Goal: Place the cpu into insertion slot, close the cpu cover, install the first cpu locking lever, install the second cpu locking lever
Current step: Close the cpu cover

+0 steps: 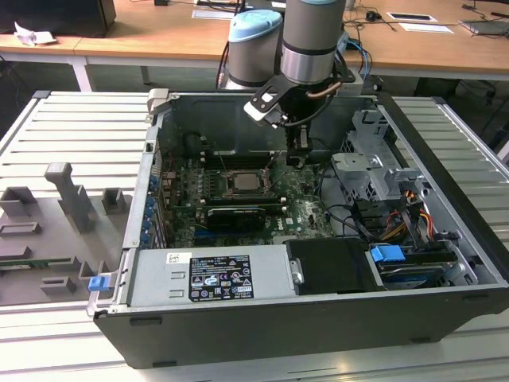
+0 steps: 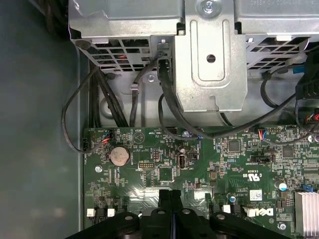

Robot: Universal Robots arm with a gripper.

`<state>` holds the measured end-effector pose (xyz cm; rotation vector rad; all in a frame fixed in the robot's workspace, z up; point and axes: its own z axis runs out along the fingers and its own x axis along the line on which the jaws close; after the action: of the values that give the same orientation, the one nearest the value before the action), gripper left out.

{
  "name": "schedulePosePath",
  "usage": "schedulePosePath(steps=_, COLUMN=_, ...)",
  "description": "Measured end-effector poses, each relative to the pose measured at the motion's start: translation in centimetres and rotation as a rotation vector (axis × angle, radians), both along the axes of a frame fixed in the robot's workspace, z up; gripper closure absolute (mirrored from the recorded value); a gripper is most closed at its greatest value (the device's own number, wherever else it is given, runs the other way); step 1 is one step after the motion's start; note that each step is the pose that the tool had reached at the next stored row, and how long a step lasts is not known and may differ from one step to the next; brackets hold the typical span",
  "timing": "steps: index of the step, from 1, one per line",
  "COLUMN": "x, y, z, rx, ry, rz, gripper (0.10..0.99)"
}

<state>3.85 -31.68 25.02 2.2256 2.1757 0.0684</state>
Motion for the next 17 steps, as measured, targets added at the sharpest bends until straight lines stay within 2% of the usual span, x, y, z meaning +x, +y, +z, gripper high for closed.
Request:
schedulePosePath(steps=14, x=-1.35, y=0.0, z=-0.11, rx=0.0, ry=0.0, rz=0.0, gripper=0.98)
schedulePosePath(steps=17, x=-2.08, y=0.01, z=-0.13, rx=0.0, ry=0.0, rz=0.0, gripper=0.98)
